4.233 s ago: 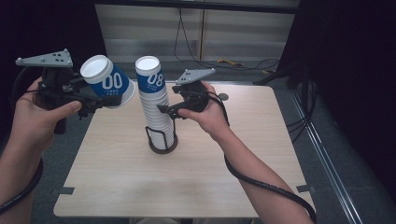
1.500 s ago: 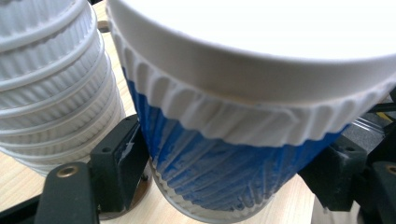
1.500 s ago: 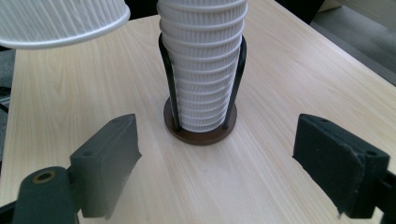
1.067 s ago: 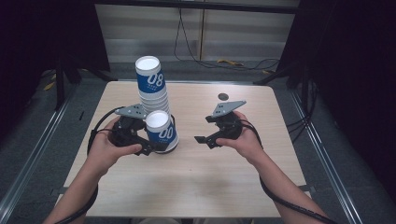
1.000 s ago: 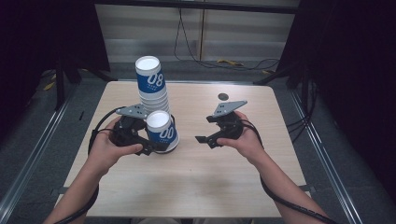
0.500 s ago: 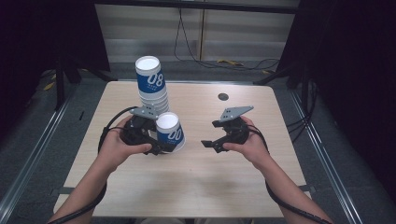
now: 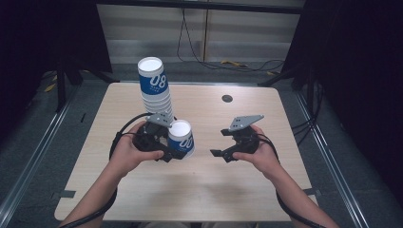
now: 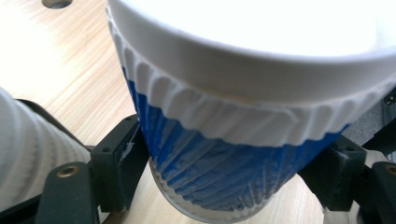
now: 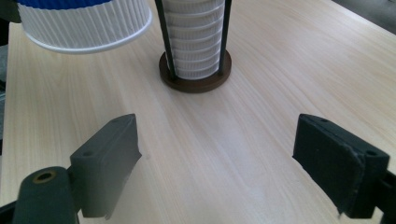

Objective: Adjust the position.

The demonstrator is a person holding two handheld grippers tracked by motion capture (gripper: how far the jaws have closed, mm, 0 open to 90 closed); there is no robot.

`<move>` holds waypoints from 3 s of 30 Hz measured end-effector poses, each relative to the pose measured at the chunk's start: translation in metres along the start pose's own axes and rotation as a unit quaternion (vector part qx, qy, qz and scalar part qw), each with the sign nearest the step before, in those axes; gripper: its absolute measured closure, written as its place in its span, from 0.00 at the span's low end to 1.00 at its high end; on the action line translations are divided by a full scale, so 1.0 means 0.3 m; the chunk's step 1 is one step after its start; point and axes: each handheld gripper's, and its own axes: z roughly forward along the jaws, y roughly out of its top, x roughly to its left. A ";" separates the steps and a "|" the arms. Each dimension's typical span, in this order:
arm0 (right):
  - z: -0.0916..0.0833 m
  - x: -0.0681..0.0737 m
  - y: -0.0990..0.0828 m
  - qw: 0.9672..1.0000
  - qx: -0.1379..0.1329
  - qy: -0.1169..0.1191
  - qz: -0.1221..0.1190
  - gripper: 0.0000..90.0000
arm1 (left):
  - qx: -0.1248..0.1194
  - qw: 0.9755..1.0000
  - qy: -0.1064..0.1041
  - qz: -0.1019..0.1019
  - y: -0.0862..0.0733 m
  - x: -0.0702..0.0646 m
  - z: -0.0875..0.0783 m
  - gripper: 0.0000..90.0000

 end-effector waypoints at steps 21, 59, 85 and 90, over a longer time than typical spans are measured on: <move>0.012 0.000 -0.043 1.000 0.009 0.017 -0.006 0.15 | 0.079 0.996 0.021 0.025 0.003 0.008 0.071 0.26; 0.021 0.028 -0.066 0.998 0.027 0.047 -0.031 0.15 | 0.197 0.978 0.016 0.061 0.042 -0.011 0.133 0.26; 0.019 0.043 -0.018 0.995 0.043 0.068 -0.057 0.15 | 0.225 0.972 0.005 0.063 0.071 0.001 0.191 0.26; 0.015 0.046 -0.006 0.994 0.045 0.074 -0.062 0.15 | 0.230 0.971 0.004 0.061 0.075 -0.003 0.208 0.26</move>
